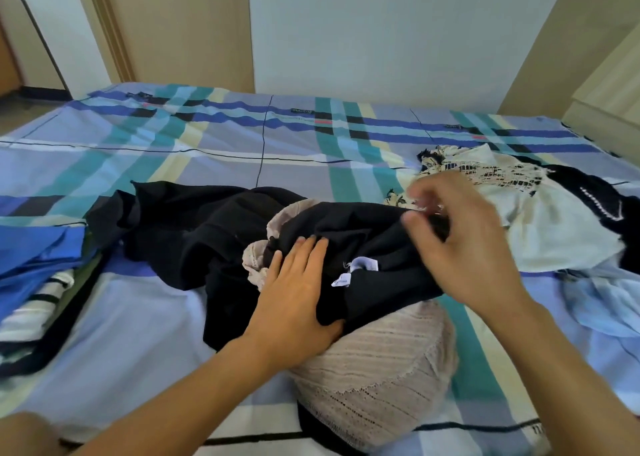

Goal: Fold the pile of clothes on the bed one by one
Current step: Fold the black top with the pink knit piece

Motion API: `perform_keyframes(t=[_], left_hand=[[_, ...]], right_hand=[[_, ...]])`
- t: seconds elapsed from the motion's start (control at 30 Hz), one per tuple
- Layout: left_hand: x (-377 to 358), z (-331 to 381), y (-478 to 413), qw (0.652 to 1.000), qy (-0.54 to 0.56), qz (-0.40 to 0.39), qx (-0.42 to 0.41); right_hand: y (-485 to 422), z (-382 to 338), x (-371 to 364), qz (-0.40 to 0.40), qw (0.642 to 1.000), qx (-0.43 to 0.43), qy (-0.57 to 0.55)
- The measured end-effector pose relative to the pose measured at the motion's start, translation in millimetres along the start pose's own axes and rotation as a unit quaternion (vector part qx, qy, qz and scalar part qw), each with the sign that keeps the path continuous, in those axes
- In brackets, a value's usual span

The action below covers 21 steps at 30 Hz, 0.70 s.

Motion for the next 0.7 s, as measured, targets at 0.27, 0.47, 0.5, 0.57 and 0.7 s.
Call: perform_keyframes(t=[0.27, 0.47, 0.5, 0.57, 0.7], left_hand=[[-3.8, -5.0, 10.0, 0.997, -0.046, -0.016, 0.067], [-8.9, -11.0, 17.2, 0.99, -0.066, -0.025, 0.119], [-6.7, -14.2, 17.5, 0.99, -0.058, -0.02, 0.125], [2.4, -19.9, 17.2, 0.99, -0.039, 0.009, 0.132], [33.7, -29.0, 7.4, 0.985, 0.012, 0.106, 0.136]], right_hand=[[57.4, 62.8, -104.7, -0.405, 0.886, -0.149, 0.172], [52.6, 63.0, -109.8, -0.411, 0.895, -0.148, 0.088], [48.0, 63.5, -104.7, -0.39, 0.906, -0.162, 0.039], [36.2, 62.0, -85.2, -0.328, 0.921, -0.202, -0.06], [18.3, 64.4, -40.6, -0.138, 0.875, -0.336, -0.321]])
Point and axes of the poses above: each hand's wrist, its own y-axis away from the middle knuckle, its own x-axis out of the back of the hand, z = x × y, the point moved 9 cm from there along -y, towards the middle knuckle, and after that the axes turned 2 degrees about -x, right-handed, at the moved point
